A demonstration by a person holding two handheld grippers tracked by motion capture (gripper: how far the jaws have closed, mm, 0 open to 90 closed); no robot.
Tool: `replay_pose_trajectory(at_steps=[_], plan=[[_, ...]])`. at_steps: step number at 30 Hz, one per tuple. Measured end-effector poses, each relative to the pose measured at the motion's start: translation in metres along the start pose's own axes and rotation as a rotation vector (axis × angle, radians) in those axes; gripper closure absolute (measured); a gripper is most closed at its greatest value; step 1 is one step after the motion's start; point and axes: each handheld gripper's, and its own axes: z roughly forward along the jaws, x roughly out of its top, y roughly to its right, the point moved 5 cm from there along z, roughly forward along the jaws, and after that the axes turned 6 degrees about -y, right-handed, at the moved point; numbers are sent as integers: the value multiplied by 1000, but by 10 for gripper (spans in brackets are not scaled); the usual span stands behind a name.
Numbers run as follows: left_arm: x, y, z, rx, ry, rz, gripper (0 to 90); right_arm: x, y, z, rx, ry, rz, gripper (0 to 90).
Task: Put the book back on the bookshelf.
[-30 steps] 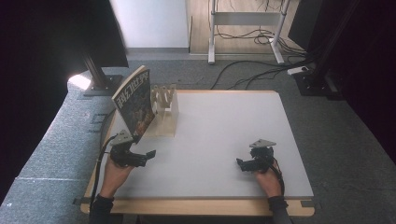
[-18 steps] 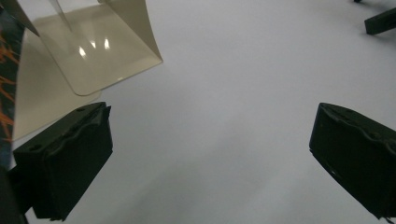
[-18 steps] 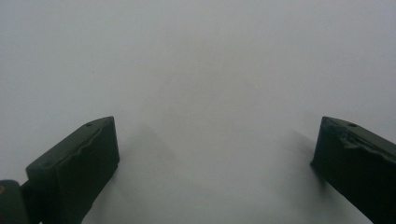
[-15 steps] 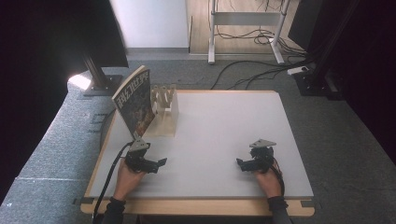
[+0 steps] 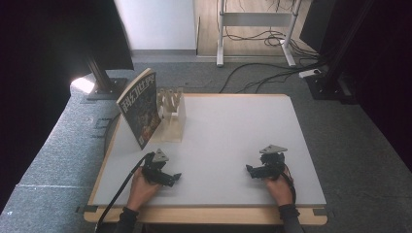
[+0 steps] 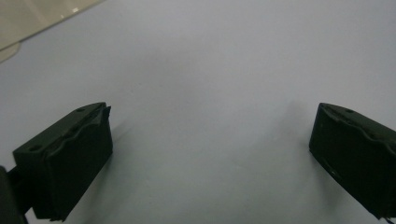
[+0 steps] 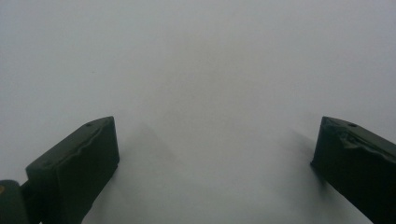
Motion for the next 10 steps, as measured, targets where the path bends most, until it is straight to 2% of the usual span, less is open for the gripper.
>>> replay_pose_trajectory(at_steps=[10], plan=[[-1,0,0,-2,-1,-2,0,-1,0,0,0,2,3,0]])
